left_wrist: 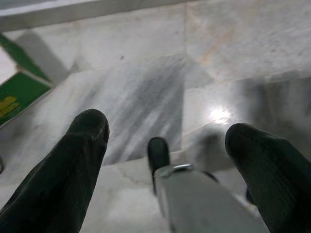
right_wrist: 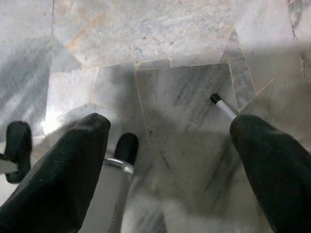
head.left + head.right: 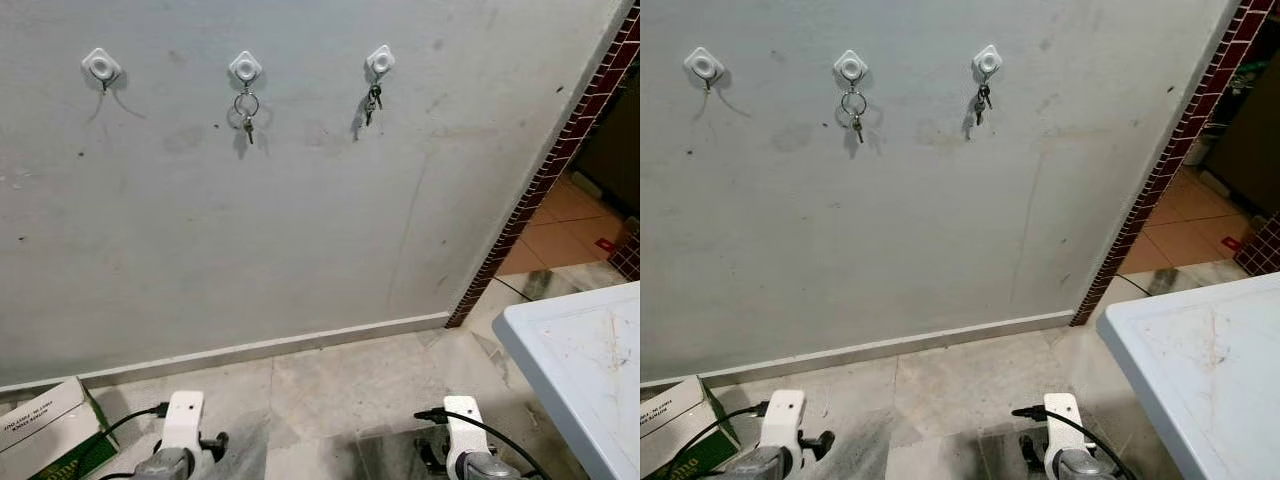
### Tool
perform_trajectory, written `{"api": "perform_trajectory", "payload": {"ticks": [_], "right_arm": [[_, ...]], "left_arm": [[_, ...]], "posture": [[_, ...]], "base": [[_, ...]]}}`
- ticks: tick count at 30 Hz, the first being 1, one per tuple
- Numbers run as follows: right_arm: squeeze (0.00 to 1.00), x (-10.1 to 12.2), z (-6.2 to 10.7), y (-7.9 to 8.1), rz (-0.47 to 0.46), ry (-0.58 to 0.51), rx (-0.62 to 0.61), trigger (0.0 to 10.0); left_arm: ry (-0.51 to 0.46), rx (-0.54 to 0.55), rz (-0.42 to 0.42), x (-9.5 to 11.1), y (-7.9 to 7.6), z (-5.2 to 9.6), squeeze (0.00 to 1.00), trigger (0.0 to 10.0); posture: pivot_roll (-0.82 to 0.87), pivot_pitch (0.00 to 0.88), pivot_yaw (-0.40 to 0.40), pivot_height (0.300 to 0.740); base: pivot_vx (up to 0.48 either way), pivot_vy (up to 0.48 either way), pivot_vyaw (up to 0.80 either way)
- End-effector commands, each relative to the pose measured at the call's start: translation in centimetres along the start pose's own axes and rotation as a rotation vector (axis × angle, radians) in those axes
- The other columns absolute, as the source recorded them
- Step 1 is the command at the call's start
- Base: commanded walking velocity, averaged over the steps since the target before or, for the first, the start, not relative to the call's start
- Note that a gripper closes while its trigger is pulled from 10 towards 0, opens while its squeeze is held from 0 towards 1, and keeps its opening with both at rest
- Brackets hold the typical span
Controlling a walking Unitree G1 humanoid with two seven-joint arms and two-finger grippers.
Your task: Hang keys on a hook
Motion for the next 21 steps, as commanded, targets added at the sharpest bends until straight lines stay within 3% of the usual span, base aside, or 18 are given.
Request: {"api": "perform_trajectory", "payload": {"ticks": [1, 8, 13, 21], "right_arm": [[0.0, -0.8, 0.1, -0.5, 0.053, 0.03, -0.004, 10.0], [0.0, -0.8, 0.2, -0.7, 0.106, 0.04, -0.001, 10.0], [0.0, -2.2, 0.4, -1.0, 0.116, 0.052, 0.007, 10.0], [0.0, -2.3, 0.5, -1.3, 0.152, 0.056, 0.007, 10.0]], "left_arm": [[0.006, 0.001, -0.002, -0.3, 0.0, 0.0, 0.0, 10.0], [0.012, -0.004, -0.018, -0.5, 0.1, 0.1, 0.0, 10.0], [0.015, -0.008, -0.032, -0.5, 0.0, 0.1, 0.0, 10.0], [0.015, -0.012, -0.039, -0.5, -0.2, 0.0, 0.0, 10.0]], "posture": [[0.02, 0.0, -0.044, 0.74], [0.01, 0.01, -0.046, 0.74], [0.01, 0.013, -0.046, 0.74], [0.01, 0.012, -0.049, 0.74]], "base": [[0.0, 0.0, 0.0], [0.0, 0.0, 0.0], [-0.282, 0.0, 0.0], [-0.296, 0.0, 0.0]]}}
Point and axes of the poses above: a point about 5 cm out from each wrist's last joint towards the gripper, its own z axis pointing back from the gripper into the wrist, its own x axis along the axis of the wrist's last joint, y = z × x, the point moved 2 cm from there along -z, pointing out of the wrist towards the gripper, and after that the axes turned 1 degree about -z, right-handed, at the moved point
